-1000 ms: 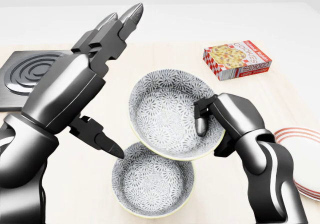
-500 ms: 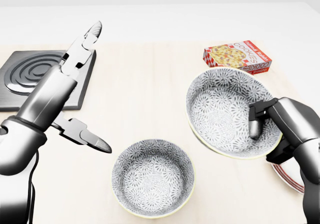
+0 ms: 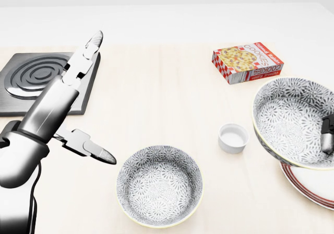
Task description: Pick the akita bowl from table center and place it on the plate.
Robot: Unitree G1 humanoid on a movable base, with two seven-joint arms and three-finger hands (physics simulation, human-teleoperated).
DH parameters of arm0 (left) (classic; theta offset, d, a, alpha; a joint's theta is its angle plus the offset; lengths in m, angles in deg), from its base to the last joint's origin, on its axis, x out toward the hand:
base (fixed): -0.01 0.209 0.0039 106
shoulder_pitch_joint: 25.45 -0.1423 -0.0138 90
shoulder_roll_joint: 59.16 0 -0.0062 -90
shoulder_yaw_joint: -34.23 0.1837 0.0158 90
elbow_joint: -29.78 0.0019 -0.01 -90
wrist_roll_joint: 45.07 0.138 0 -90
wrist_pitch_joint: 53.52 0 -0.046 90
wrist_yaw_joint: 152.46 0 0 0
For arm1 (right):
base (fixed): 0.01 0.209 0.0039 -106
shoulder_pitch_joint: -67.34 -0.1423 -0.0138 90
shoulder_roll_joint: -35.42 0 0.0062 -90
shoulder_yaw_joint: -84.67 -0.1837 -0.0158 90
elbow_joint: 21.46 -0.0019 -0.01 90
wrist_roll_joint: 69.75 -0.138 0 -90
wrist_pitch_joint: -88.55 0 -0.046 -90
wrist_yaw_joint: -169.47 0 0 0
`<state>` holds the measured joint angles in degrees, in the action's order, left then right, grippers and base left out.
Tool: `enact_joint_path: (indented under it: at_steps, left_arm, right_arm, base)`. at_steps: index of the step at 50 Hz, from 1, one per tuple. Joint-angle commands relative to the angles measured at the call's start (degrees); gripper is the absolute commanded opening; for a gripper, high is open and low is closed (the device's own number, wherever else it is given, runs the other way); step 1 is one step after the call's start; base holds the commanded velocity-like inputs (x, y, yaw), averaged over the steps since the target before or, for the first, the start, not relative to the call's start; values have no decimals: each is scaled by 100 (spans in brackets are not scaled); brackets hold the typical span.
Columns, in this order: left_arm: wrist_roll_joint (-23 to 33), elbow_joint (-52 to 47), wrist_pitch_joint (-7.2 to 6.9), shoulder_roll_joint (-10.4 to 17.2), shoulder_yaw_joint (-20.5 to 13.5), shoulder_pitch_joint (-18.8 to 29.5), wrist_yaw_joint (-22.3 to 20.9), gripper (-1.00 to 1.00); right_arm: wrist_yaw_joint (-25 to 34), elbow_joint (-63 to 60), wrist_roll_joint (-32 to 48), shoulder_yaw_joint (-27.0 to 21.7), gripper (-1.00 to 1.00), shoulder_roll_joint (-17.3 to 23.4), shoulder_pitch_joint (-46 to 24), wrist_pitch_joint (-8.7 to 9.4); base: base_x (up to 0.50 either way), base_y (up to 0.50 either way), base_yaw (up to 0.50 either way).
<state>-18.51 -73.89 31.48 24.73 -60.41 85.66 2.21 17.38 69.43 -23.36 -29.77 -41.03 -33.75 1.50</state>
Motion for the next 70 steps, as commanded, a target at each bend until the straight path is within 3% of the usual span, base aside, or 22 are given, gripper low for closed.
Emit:
enact_joint_path:
  at_steps: [1,15,25,42,51,70]
  left_arm:
    - [10,-29,0,-19,27,-52,5,100]
    - [112,-135,0,-98,108,-37,-38,100]
    - [132,-69,0,-118,122,-73,-29,100]
    - [126,78,0,-122,122,-111,15,100]
    - [140,130,0,-134,141,-118,37,100]
    - [164,111,0,-148,148,-128,23,100]
  right_arm:
    - [36,303,-705,-310,-100,305,-2,20]
    - [-72,1106,-681,-306,-100,625,-102,-119]
    - [-378,1836,-680,-241,-100,784,-74,-388]
    - [-1175,3378,-649,339,-100,1071,-693,-530]
    - [-1498,4159,-738,488,-100,1340,-877,-779]
    - [-2030,5120,-800,706,-100,1659,-915,-794]
  base:
    - [0,0,0]
    - [0,0,0]
    - [0,0,0]
    - [0,0,0]
    - [0,0,0]
    - [0,0,0]
